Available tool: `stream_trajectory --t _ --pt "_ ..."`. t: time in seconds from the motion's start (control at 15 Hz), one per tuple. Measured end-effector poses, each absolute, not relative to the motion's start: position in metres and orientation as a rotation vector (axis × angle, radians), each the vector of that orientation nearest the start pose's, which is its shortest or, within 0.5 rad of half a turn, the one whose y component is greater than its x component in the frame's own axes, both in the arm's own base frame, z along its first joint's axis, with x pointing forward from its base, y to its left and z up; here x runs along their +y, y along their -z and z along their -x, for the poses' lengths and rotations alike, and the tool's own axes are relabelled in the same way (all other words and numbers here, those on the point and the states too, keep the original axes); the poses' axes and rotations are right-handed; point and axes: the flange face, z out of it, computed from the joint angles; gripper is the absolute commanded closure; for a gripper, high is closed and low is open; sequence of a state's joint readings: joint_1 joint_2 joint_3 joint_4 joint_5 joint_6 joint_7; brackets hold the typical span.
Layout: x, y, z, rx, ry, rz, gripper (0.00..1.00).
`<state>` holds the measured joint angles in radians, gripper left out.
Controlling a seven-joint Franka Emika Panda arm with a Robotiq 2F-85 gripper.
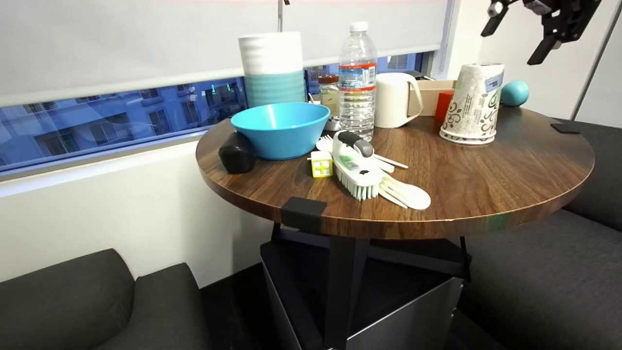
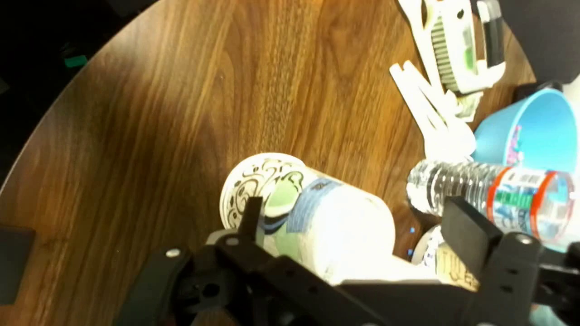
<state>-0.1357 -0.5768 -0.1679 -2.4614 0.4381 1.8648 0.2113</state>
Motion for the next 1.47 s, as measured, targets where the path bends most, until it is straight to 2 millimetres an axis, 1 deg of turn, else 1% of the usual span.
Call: stream_trajectory --t 0.2,0.4,0.8,1.0,1.2,1.47 --pt "-0.091 -0.496 -0.387 1.019 0.02 2.461 0.0" --pt "-0.098 -0.49 -0.398 1.207 -0.012 2.405 0.0" --pt "-0.106 -0.483 -0.402 1.27 -0.049 2.376 0.0" --pt "-0.119 -0.467 -0.401 1.31 -0.118 2.322 0.0" --pt "-0.128 -0.453 -0.401 1.375 -0.207 2.232 0.0" --pt "-0.135 -0.441 -0.403 1.513 -0.328 2.104 0.0"
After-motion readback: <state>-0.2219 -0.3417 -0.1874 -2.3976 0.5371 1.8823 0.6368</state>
